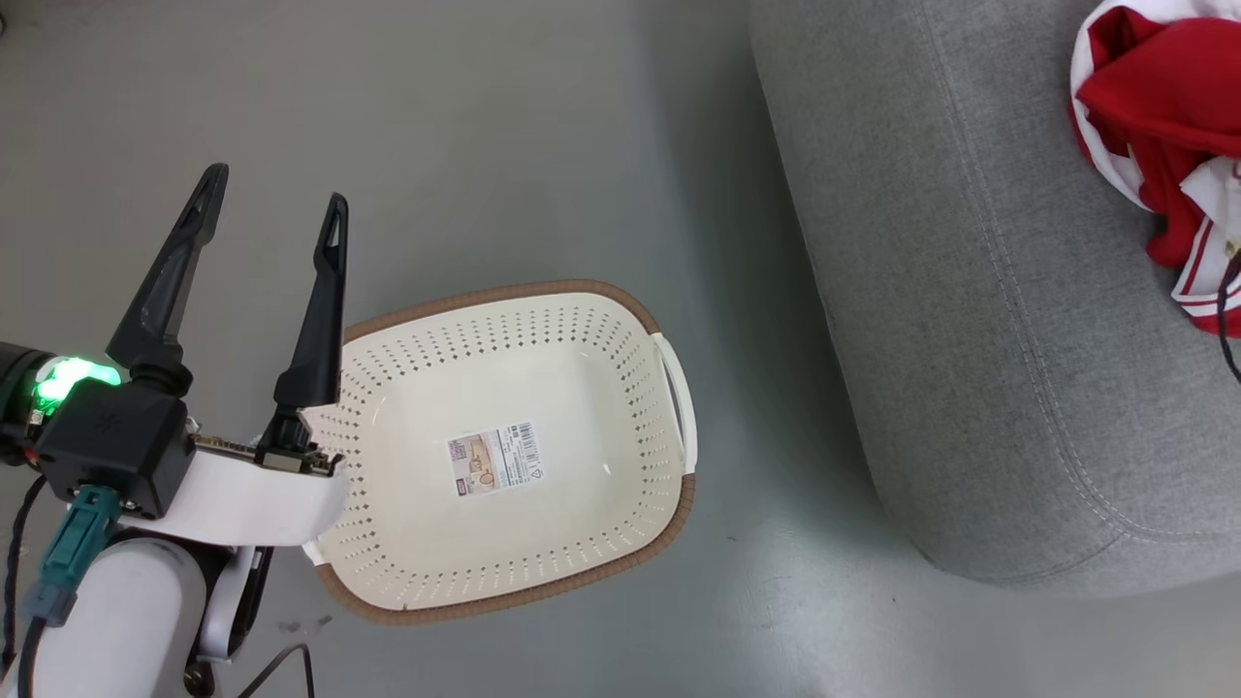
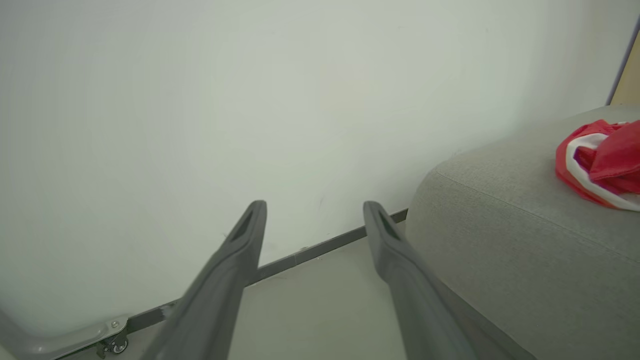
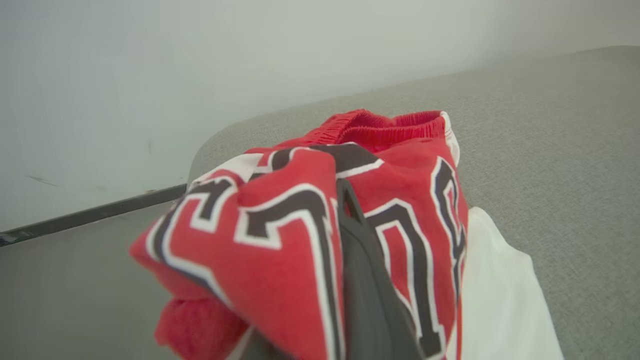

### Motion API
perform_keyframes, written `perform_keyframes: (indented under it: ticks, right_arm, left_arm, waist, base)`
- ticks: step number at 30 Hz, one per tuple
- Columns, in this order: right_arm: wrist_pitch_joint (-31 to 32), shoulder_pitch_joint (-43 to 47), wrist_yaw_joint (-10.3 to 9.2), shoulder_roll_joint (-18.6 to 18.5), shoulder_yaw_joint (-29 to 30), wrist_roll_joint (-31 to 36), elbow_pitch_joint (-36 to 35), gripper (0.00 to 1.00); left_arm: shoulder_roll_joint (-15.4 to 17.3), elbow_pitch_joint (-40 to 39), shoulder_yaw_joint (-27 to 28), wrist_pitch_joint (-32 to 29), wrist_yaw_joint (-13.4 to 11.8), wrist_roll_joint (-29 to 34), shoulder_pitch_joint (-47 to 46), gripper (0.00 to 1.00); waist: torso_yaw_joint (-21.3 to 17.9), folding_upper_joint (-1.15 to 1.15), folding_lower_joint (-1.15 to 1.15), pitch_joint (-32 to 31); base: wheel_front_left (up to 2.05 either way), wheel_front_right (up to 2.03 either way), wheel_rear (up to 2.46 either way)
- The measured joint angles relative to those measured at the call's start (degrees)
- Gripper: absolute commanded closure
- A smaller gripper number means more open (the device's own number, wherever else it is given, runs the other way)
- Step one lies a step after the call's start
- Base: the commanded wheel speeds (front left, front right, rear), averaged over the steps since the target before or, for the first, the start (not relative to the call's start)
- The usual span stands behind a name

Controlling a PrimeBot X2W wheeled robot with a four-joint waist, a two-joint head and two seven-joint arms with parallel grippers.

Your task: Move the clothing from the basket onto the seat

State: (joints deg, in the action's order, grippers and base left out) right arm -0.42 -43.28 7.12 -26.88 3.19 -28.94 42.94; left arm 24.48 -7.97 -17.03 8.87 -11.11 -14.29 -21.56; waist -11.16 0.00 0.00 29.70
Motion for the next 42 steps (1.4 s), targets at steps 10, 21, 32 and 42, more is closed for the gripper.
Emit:
perform_keyframes:
  ticks: [10,21,32,42]
  right_arm:
    - [-1.8,2.6,0.0,0.1,-4.5,-1.4,-1.0,0.28]
    - [-4.1,6.1,0.0,-1.2,-9.4,-1.4,-4.4,0.0]
    - [-7.2,10.8,0.01,-2.0,-13.5,-2.0,-9.6,0.0]
    - [-9.7,14.1,0.01,-2.0,-15.5,-1.9,-16.2,0.0]
  left_arm:
    - [-1.4,1.7,0.0,1.3,0.0,0.0,-0.2,0.0]
    - [-1.9,3.3,-0.1,2.3,-0.1,-0.1,-0.2,0.0]
    - [-3.0,5.1,0.5,3.6,-0.7,-1.3,0.0,0.0]
    - [-3.7,6.8,2.1,4.3,-1.7,-1.9,1.6,0.0]
  waist:
    - [-2.0,0.0,0.0,-0.1]
    - [-3.7,0.0,0.0,-1.2]
    - [-4.8,0.0,0.0,-3.1]
    - [-4.7,0.0,0.0,-5.8]
  base:
    - [0.0,0.0,0.0]
    - [0.0,0.0,0.0]
    - [0.0,0.0,0.0]
    - [0.0,0.0,0.0]
